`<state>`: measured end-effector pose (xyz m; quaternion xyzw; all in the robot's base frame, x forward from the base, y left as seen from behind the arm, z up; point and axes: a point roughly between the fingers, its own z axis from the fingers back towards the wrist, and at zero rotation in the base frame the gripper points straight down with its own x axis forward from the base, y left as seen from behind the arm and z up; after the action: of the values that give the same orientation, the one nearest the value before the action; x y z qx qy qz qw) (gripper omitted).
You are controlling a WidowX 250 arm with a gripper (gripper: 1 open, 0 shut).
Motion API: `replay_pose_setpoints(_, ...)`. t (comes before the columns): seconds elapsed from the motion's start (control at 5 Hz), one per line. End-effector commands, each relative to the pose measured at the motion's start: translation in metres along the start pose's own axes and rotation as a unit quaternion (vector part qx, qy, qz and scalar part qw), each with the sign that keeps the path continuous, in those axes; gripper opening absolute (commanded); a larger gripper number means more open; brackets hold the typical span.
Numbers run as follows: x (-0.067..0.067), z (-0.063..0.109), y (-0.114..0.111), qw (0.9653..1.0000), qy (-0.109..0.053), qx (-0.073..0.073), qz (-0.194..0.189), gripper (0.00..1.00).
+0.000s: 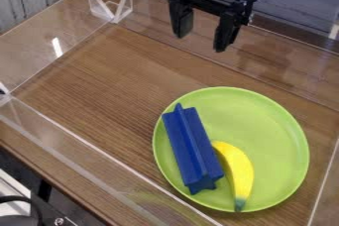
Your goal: Remove the blue object from inside the green plate and put it on the table
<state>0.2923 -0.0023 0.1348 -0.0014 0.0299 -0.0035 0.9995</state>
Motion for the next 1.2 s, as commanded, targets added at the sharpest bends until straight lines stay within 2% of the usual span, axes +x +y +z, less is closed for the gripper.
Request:
replay_pose_setpoints(0.0,-0.015,-0.006,-0.005,0.9989,0.0,-0.006,0.048,1.0)
replay_pose_setpoints(0.2,-0.047,0.008,-0.015,0.9928,-0.016,-0.018,0.118,1.0)
replay_pose_setpoints(0.4,-0.069,0.016,-0.025,0.9836,-0.024,-0.031,0.176,1.0)
replay_pose_setpoints(0.6,-0.087,0.008,-0.034,0.983,-0.024,-0.038,0.178,1.0)
replay_pose_setpoints(0.8,-0.098,-0.006,-0.042,0.9812,-0.029,-0.048,0.185,1.0)
replay_pose_setpoints(1.0,-0.099,-0.014,-0.053,0.9791,-0.031,-0.059,0.192,1.0)
